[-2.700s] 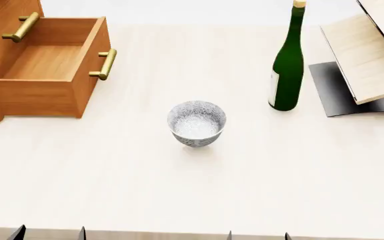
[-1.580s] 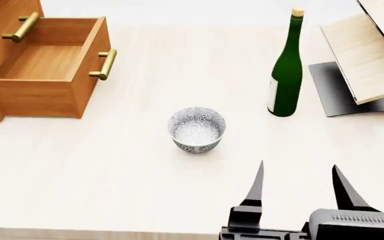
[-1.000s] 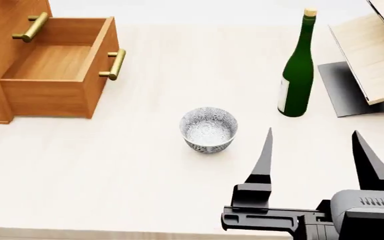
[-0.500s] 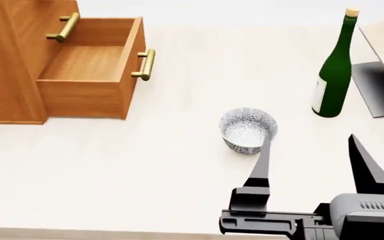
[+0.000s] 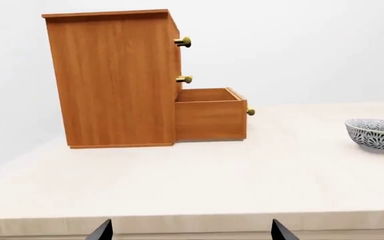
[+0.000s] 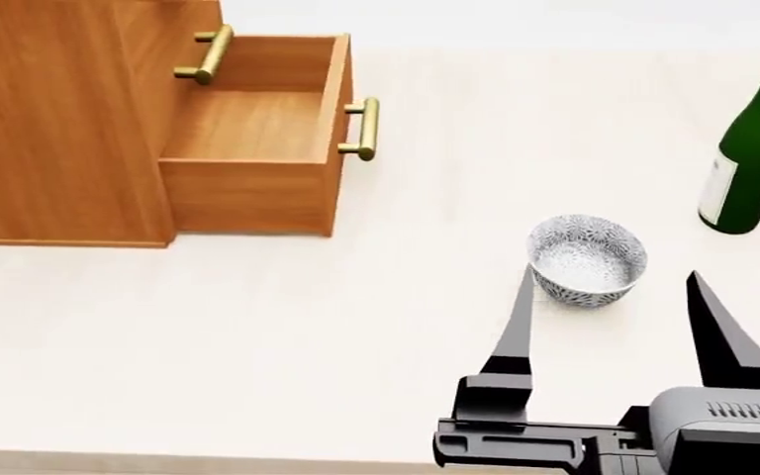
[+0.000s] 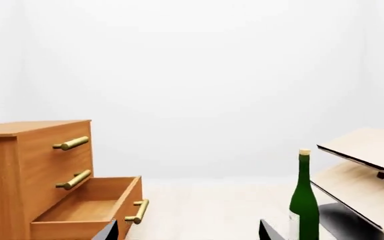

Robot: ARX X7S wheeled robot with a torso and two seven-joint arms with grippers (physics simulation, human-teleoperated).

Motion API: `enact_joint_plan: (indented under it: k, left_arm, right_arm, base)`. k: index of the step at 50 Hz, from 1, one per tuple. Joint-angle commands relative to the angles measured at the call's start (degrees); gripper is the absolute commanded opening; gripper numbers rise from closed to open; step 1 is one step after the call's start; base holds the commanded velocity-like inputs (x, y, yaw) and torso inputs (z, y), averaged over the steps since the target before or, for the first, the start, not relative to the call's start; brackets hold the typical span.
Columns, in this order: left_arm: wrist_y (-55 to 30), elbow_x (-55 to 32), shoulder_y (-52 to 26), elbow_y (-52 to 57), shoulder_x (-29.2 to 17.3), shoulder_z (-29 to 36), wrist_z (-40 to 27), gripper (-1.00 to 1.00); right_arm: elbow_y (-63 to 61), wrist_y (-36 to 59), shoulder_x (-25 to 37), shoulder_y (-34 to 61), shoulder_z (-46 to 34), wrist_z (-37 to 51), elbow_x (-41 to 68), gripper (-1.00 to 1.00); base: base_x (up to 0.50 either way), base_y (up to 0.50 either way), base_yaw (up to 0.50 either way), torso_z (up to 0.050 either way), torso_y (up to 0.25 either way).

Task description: Put the bowl in the bottom drawer of the cabinet and close it.

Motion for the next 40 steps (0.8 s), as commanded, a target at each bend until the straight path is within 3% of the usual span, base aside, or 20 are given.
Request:
enact_joint_plan:
  k: [1,14,40]
  left_arm:
    - [0.14,-0.15,-0.18,-0.21,-0.47,0.4,-0.51,1.0]
    - [0.0,-0.26,-0.15,0.03,-0.94,0.91,-1.0,1.0]
    - [-0.2,-0.58,-0.16,0.41,-1.83,1.68,-2.05,1.0]
  right_arm:
    - [0.43,-0.6,0.06,-0.19,-0.02,0.42,0.87,1.0]
    - [0.52,-1.53,0.99,-0.52,-1.47,1.02,0.35,1.0]
    - [1.01,-2.87,1.49,-1.19,-1.75,2.03,1.37,1.0]
  base:
    - [0.0,0.5,0.0,0.0,0.0]
    - [0.0,0.12,0.0,0.0,0.0]
    - [0.0,0.5,0.0,0.0,0.0]
